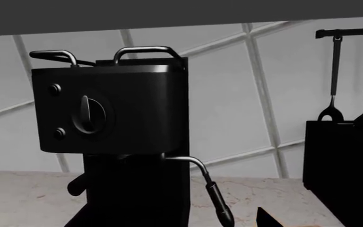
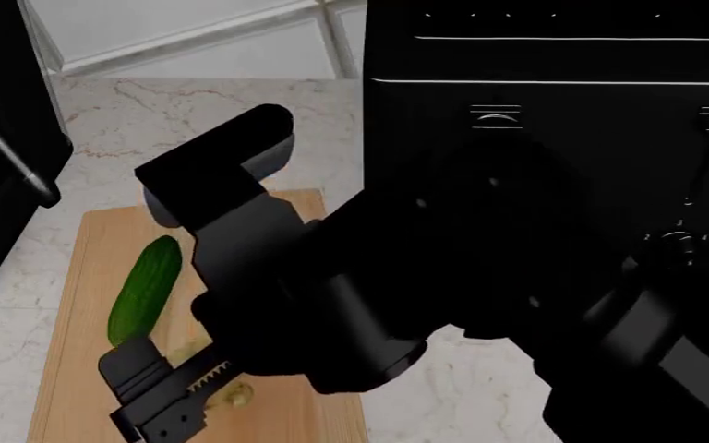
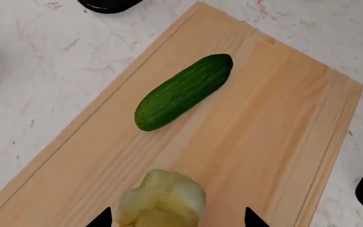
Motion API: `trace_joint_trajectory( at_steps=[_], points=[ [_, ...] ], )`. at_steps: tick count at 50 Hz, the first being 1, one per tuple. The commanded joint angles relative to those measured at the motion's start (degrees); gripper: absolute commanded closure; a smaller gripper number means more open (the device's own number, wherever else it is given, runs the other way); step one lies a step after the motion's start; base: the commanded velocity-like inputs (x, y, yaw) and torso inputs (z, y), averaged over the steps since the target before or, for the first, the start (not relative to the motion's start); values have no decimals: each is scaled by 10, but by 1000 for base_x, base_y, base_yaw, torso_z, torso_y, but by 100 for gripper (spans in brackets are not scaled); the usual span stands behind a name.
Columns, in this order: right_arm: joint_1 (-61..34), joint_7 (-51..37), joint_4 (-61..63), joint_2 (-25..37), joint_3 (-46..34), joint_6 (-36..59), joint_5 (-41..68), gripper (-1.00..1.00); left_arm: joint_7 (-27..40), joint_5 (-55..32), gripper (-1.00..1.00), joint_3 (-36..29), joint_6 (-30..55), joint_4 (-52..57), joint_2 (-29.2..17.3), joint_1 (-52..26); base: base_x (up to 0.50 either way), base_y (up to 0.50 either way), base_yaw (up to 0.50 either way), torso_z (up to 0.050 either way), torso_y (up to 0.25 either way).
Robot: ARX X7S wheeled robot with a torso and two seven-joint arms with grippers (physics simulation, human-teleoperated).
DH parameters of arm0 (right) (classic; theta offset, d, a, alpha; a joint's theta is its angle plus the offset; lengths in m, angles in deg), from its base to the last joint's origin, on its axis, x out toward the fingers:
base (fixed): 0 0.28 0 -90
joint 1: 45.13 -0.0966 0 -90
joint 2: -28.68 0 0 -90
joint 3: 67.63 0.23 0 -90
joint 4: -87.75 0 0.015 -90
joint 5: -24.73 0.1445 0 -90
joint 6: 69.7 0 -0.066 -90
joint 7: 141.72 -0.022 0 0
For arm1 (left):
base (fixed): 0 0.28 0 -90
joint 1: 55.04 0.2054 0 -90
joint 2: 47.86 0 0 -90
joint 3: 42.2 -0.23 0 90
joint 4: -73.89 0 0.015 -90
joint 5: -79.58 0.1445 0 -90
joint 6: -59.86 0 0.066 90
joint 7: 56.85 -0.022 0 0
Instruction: Clear the non-vegetable object off the cutting board and place the vegetables onto it.
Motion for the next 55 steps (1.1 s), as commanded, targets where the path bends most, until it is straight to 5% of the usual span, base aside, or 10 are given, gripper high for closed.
trace_joint_trajectory(
  at_steps=[1,28,52,55],
  points=[
    [-40,-16,12,3,23,-3,36,-100,-7,-3,-100,21,2,6,1,-6,0,0,0,0,0],
    [-121,-159,133,101,81,-75,220,-100,-9,-18,-100,45,28,14,13,-17,0,0,0,0,0],
    [-158,-375,436,255,167,-227,291,-100,-7,-81,-100,61,150,21,82,-114,0,0,0,0,0],
    [-160,-394,462,267,176,-245,296,-100,-20,-106,-100,50,202,22,105,-176,0,0,0,0,0]
  ],
)
